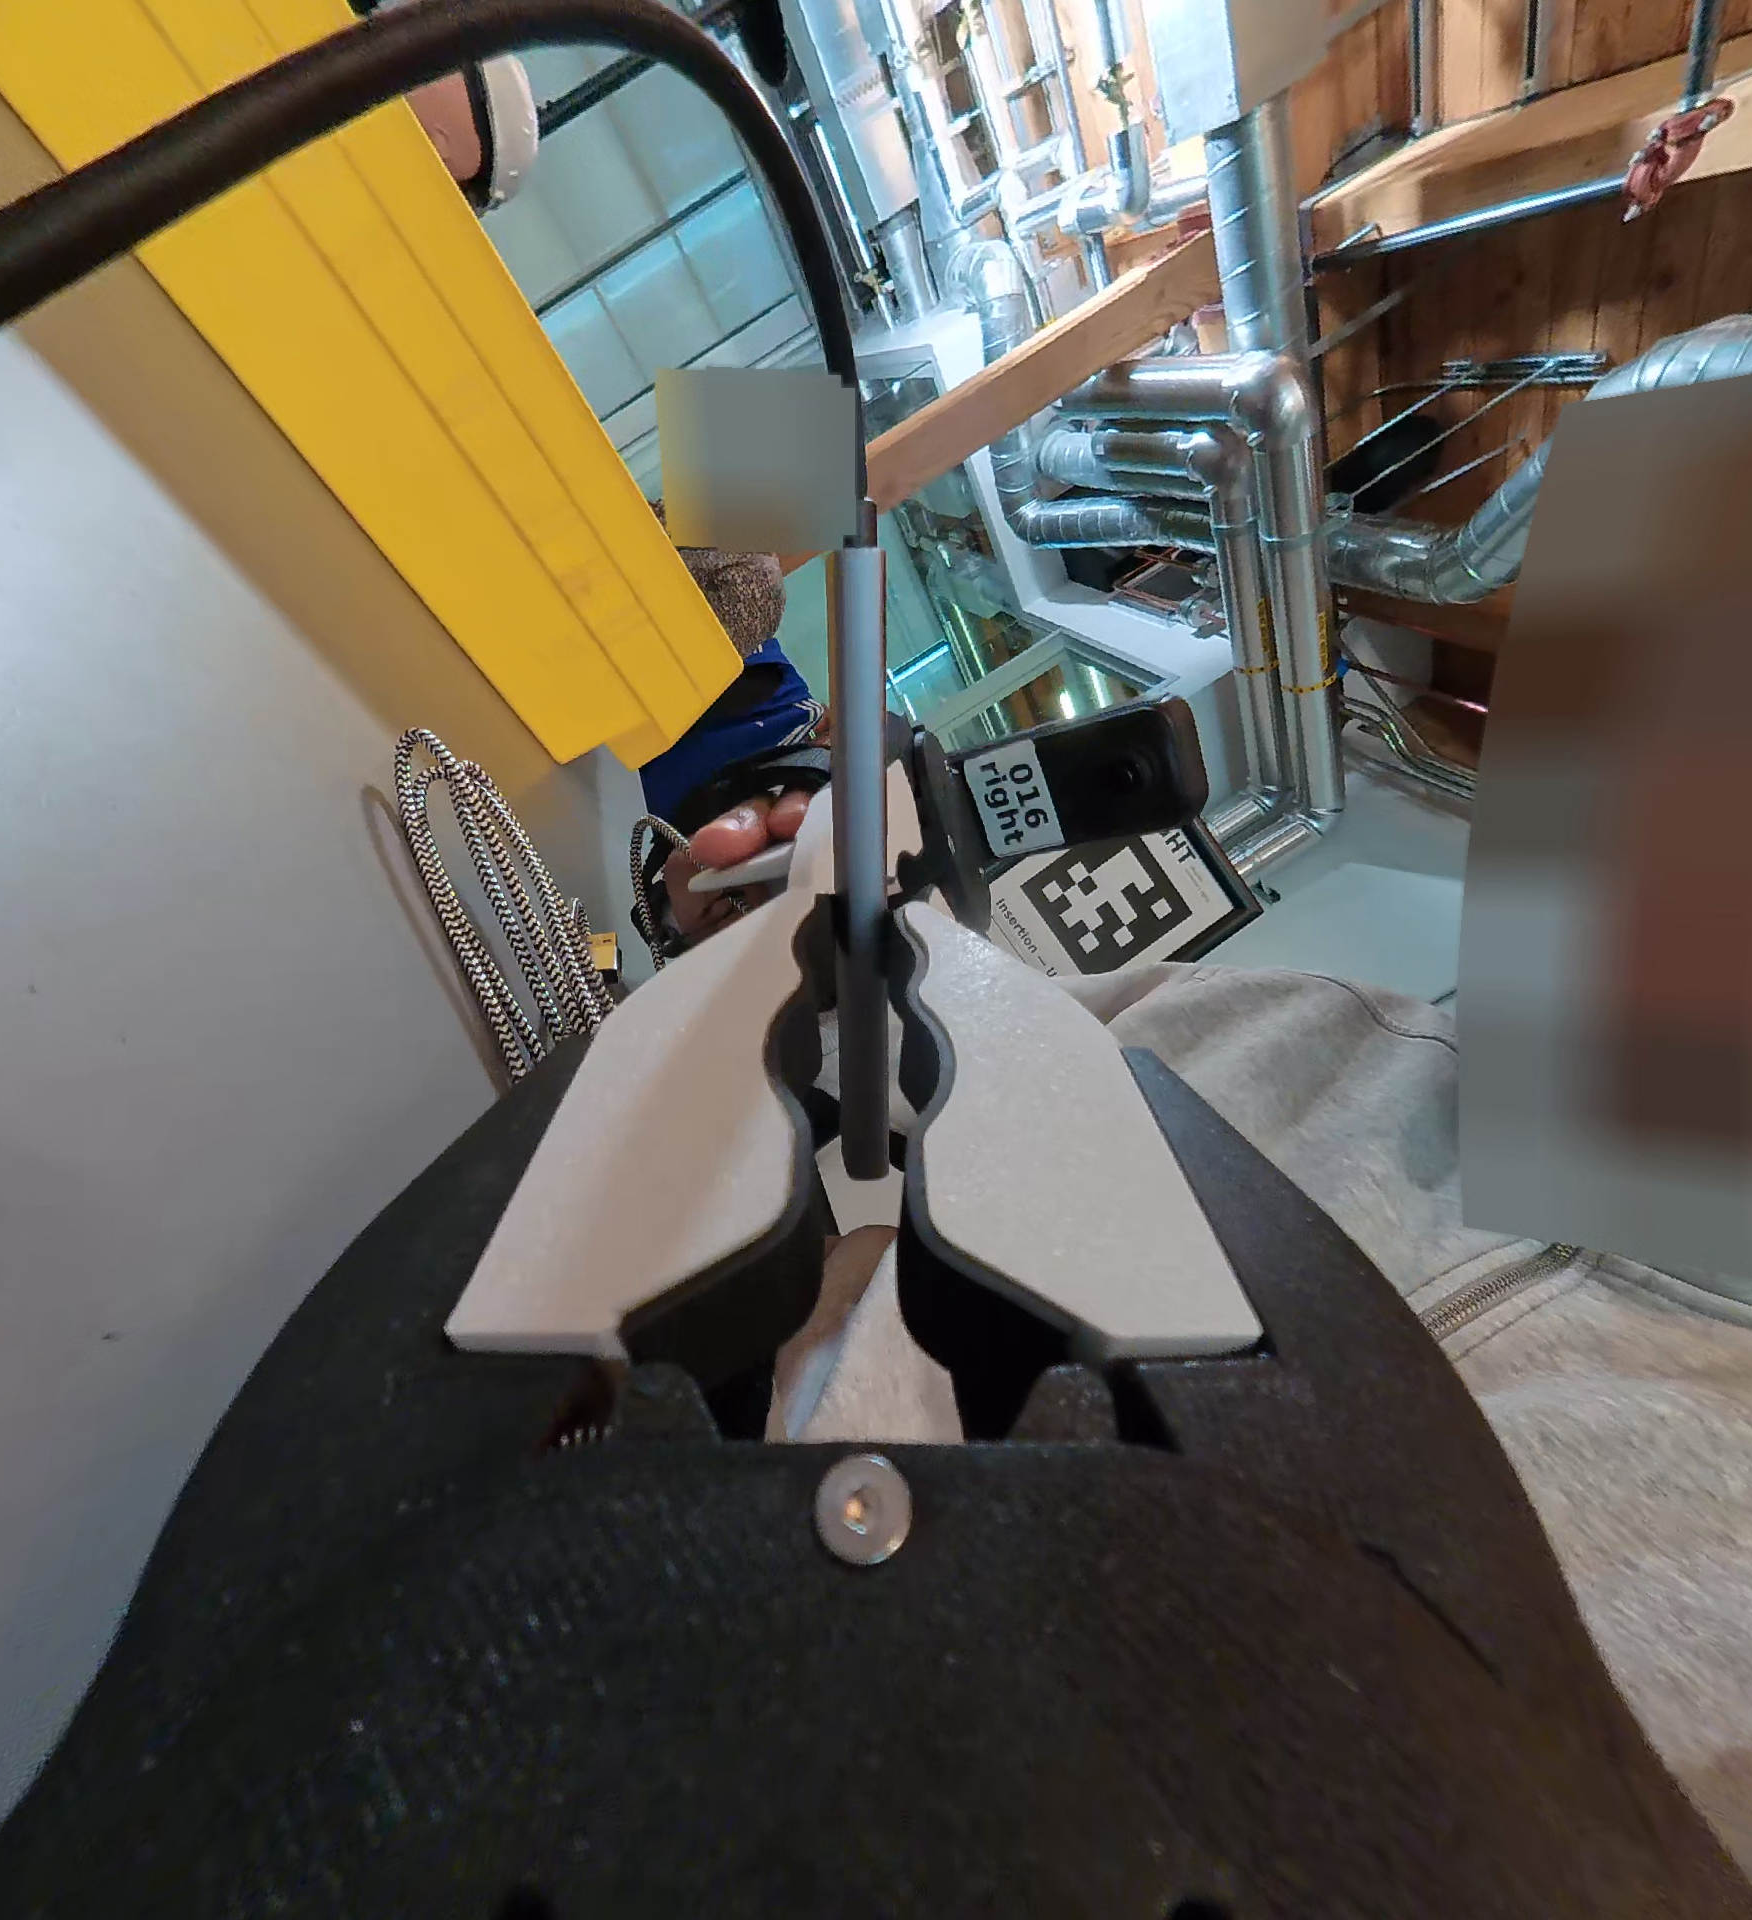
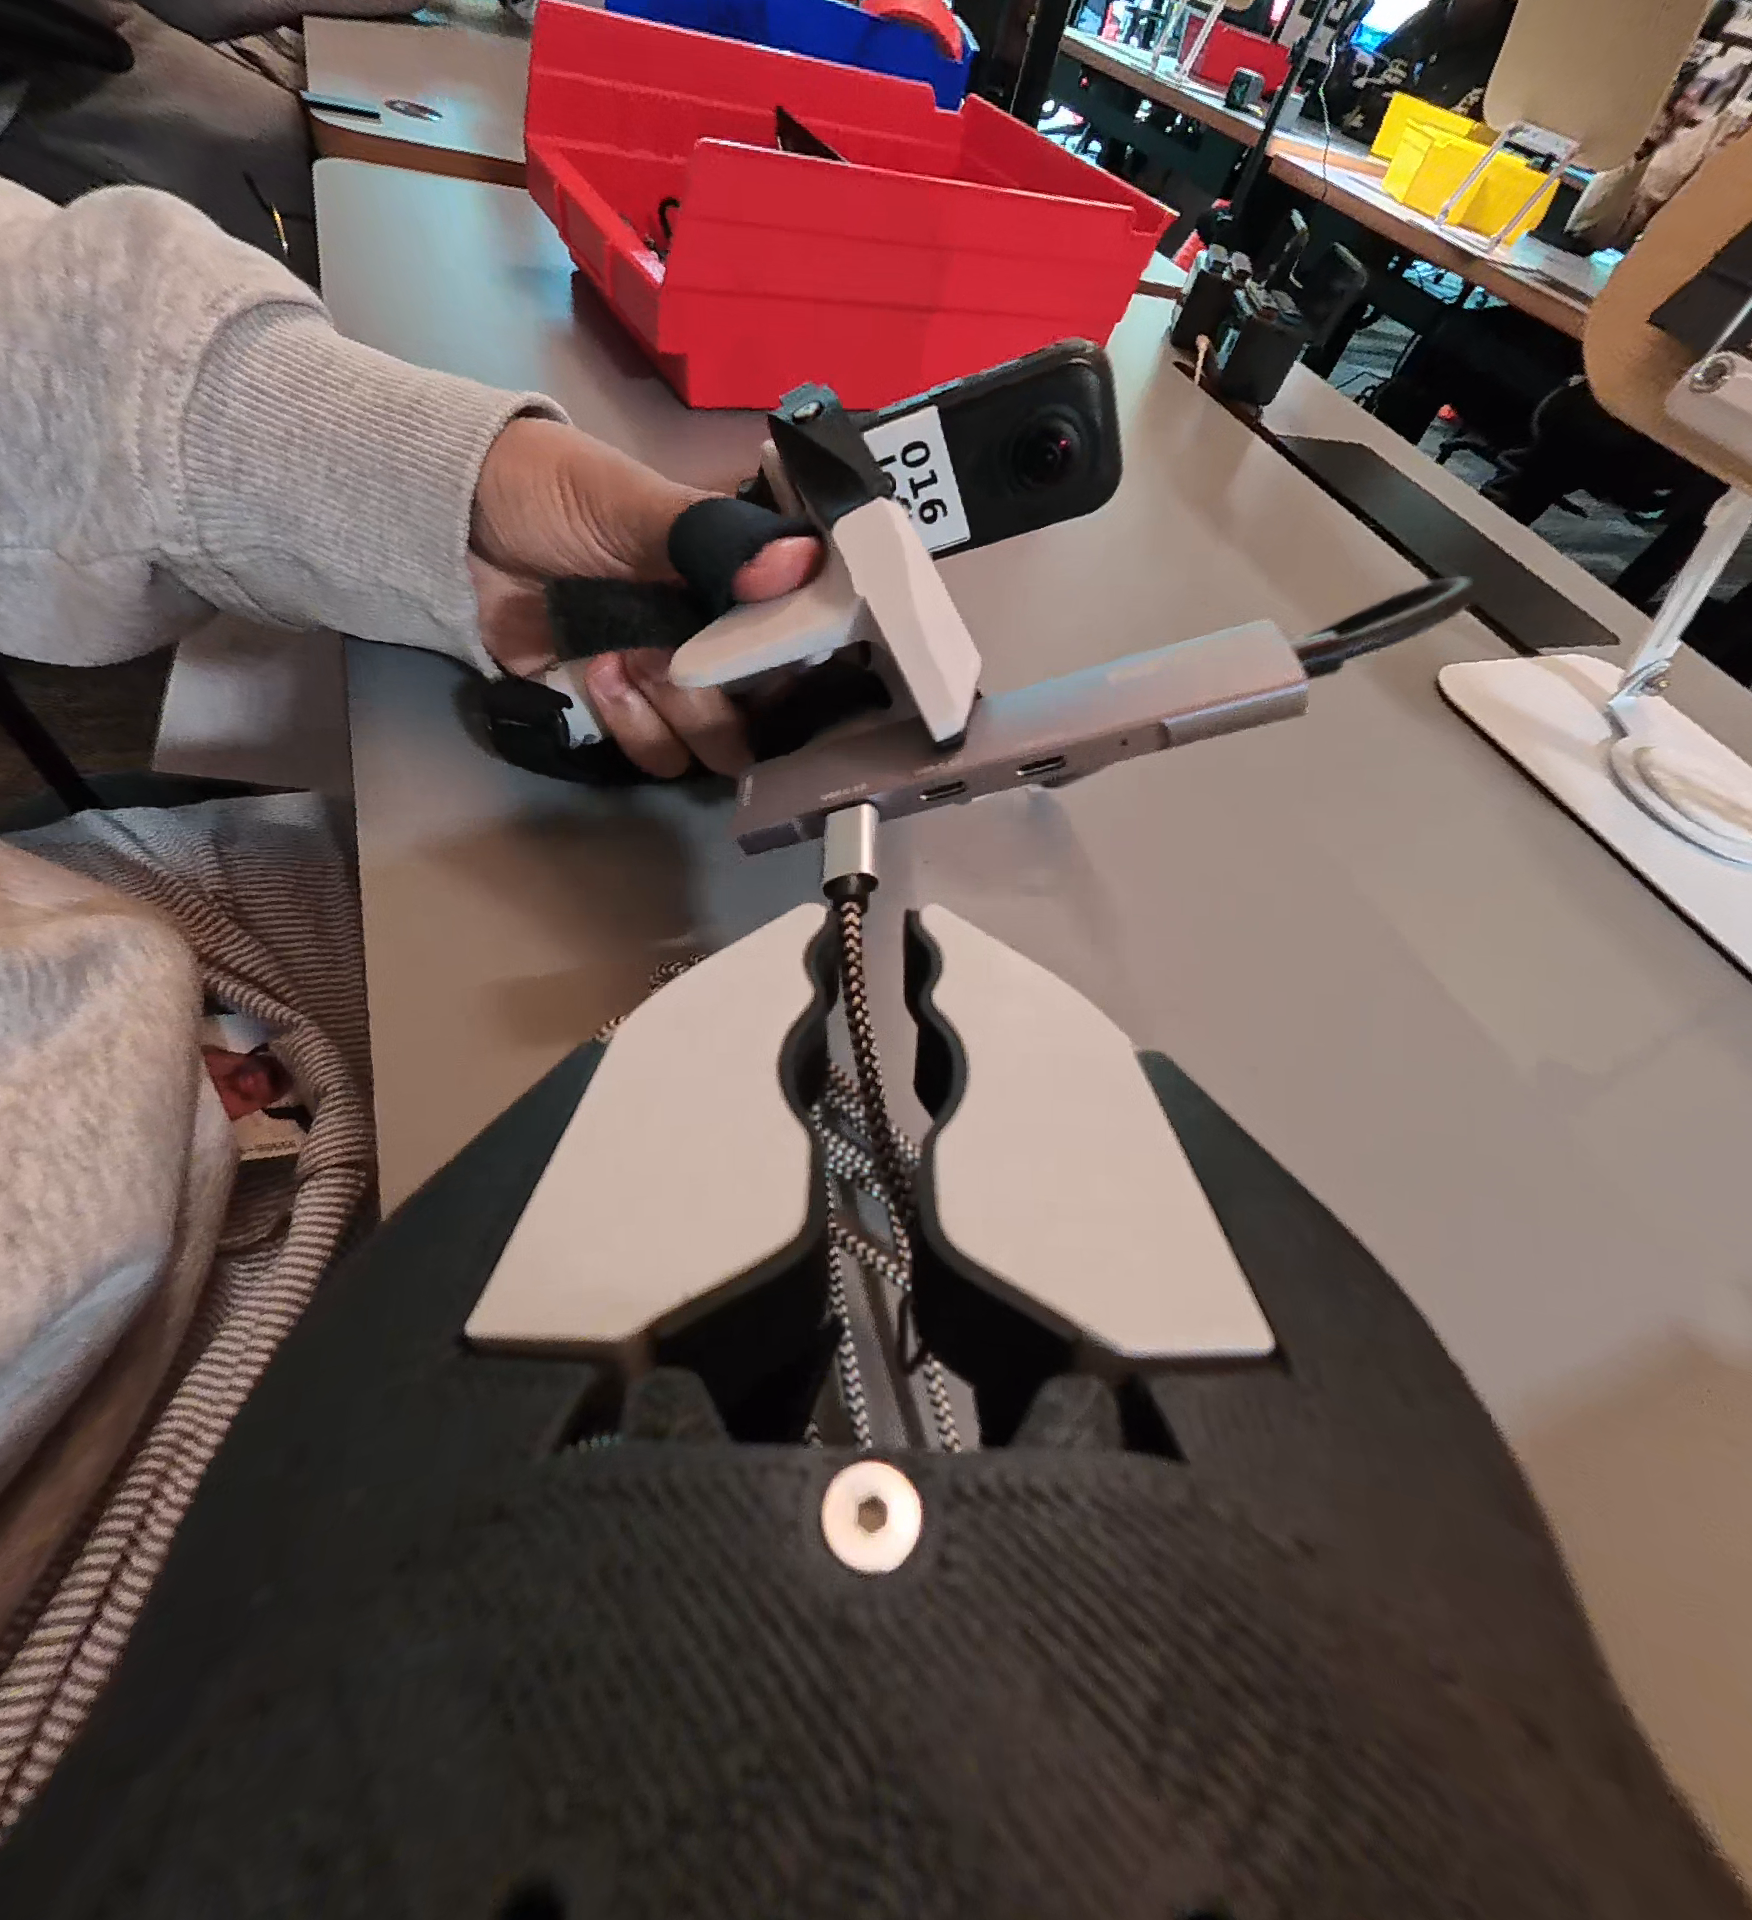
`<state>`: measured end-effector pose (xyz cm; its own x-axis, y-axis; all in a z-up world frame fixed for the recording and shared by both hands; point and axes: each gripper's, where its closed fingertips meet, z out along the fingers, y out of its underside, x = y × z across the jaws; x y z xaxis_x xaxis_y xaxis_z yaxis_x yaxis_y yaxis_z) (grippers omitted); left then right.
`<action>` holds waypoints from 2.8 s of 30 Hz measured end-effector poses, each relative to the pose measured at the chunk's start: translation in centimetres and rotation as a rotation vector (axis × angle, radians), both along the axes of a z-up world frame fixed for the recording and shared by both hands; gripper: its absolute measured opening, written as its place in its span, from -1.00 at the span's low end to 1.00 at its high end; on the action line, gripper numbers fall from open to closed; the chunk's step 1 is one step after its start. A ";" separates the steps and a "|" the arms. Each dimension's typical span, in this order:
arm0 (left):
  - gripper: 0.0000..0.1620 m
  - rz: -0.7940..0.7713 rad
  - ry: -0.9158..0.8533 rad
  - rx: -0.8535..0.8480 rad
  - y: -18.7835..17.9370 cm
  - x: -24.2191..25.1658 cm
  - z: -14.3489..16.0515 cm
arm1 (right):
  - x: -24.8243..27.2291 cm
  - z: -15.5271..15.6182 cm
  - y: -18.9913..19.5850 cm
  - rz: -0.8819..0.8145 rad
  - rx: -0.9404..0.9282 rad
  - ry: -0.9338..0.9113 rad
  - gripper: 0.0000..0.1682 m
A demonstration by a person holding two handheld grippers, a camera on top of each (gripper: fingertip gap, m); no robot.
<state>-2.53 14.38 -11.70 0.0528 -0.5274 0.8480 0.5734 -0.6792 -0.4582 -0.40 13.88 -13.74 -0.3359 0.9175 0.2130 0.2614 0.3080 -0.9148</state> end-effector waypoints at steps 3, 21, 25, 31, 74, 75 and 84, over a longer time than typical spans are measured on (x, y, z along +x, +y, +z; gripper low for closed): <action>-0.90 0.003 -0.003 0.004 0.0 0.0 0.0 | 0.0 -0.1 -0.3 0.013 0.019 -0.003 -0.90; -0.91 -0.046 0.023 -0.052 -0.2 0.7 -0.8 | 0.2 -0.5 -0.7 0.027 0.266 0.008 -0.97; -0.91 -0.045 0.024 -0.043 -0.2 0.6 -0.7 | 0.1 -0.3 -0.5 0.014 0.254 0.012 -0.97; -0.90 -0.031 0.018 -0.041 -0.1 0.4 -0.6 | 0.1 -0.1 -0.1 -0.011 0.289 0.024 -0.96; -0.91 0.166 0.011 0.013 0.0 -3.4 0.1 | -3.8 8.1 -1.3 -0.046 0.053 0.268 -0.82; -0.91 0.179 0.000 0.015 -0.1 -3.8 0.1 | -5.0 9.4 -2.2 -0.027 0.063 0.288 -0.84; -0.92 0.262 -0.005 0.010 -0.1 -5.8 0.1 | -19.4 16.8 -13.9 0.350 0.022 0.156 -0.81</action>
